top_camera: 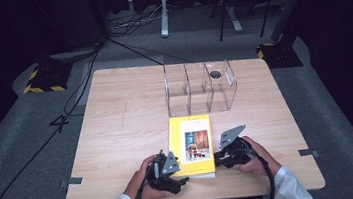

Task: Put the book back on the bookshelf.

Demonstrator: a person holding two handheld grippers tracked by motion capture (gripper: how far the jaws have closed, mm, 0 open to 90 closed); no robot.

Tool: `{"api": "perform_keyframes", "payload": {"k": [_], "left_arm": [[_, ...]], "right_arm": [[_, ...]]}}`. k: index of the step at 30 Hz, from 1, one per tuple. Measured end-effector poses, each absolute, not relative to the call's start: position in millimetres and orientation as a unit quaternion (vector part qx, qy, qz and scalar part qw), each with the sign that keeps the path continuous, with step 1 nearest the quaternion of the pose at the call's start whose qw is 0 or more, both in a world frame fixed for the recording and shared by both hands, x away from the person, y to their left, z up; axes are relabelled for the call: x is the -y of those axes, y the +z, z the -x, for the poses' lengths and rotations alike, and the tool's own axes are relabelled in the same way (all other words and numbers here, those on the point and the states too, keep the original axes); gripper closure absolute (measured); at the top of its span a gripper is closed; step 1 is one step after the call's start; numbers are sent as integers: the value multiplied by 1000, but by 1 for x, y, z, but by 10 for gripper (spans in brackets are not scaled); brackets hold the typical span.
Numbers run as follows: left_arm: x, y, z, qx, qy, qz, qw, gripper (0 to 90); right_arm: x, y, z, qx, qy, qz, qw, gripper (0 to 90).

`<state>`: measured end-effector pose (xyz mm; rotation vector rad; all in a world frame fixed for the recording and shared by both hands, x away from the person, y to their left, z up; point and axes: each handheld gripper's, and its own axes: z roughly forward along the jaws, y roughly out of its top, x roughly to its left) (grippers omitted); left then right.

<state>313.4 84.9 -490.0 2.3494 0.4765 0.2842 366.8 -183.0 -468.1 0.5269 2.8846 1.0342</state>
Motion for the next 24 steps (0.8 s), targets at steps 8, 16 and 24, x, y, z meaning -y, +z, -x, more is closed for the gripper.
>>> {"api": "perform_keyframes", "payload": {"k": [8,16,24], "left_arm": [[-58,-486,-307,-195,139,-904,355,170],[-50,-483,-305,-216,181,-889,361,232],[-60,-478,-307,-230,192,-877,376,487]], "right_arm": [[177,-455,-365,-908,375,-182,28,715],[169,-445,-365,-896,400,-190,37,715],[165,-441,-365,-889,411,-197,40,696]]}}
